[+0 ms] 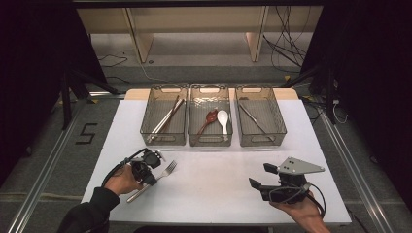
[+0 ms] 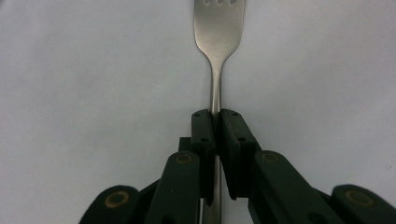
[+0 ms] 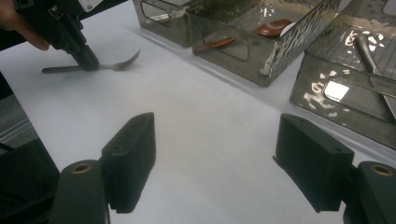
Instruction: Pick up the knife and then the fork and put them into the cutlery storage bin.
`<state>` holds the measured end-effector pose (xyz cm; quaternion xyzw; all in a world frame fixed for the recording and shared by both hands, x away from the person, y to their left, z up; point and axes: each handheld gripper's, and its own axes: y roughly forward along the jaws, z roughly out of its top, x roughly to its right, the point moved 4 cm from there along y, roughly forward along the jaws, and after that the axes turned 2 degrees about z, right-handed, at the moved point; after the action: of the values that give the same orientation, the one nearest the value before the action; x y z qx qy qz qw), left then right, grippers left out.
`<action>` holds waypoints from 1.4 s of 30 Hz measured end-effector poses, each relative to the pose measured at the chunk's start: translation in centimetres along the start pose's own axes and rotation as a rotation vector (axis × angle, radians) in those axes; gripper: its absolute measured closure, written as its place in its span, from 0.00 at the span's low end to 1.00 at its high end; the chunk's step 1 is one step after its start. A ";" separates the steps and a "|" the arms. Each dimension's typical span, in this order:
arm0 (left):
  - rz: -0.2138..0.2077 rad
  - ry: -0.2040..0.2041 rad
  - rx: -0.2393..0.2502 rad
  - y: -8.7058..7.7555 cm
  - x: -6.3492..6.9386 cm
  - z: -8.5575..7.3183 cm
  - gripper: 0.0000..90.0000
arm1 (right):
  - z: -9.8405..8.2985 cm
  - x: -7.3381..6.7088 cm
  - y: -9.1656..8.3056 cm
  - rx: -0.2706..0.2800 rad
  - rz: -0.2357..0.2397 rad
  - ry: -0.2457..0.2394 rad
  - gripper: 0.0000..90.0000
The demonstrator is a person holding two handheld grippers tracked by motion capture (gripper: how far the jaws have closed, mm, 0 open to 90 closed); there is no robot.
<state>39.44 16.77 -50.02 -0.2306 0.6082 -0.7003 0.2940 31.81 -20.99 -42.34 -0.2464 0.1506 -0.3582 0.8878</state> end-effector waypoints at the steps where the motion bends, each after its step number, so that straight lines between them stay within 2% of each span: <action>1: 0.001 0.009 -0.003 0.0 0.0 0.0 0.93 | 0.0 0.0 0.0 0.001 0.001 0.000 0.33; 14: -0.088 -0.010 0.064 -1.2 0.1 0.1 0.94 | 0.1 0.0 -0.1 0.010 0.001 0.002 0.33; 17: -0.138 -0.024 0.094 -1.5 0.3 0.2 0.94 | 0.1 0.0 -0.1 0.009 0.003 -0.003 0.33; 22: -0.209 -0.028 0.112 -2.1 0.8 0.5 0.94 | 0.1 -0.1 0.0 0.009 0.007 -0.003 0.33; 26: -0.259 -0.010 0.121 -2.8 1.9 0.9 0.94 | 0.2 -0.5 0.2 0.009 0.018 -0.011 0.33; 27: -0.266 0.006 0.124 -3.0 2.1 1.1 0.94 | 0.3 -0.8 0.3 0.008 0.025 -0.016 0.33; 32: -0.305 0.054 0.118 -3.5 4.1 1.8 0.94 | 0.6 -2.3 0.8 0.011 0.059 -0.069 0.33; 35: -0.304 0.091 0.107 -3.6 5.1 2.2 0.94 | 0.8 -3.3 1.2 0.000 0.081 -0.101 0.33; 37: -0.316 0.104 0.108 -3.6 5.8 2.6 0.94 | 0.9 -4.0 1.6 -0.009 0.095 -0.119 0.33; 42: -0.315 0.143 0.101 -3.6 7.0 3.4 0.94 | 0.9 -5.3 2.4 -0.029 0.127 -0.164 0.33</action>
<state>36.19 9.82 -46.20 -0.2578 0.5481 -0.7819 0.1477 29.84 -15.44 -42.39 -0.2777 0.0979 -0.2776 0.9145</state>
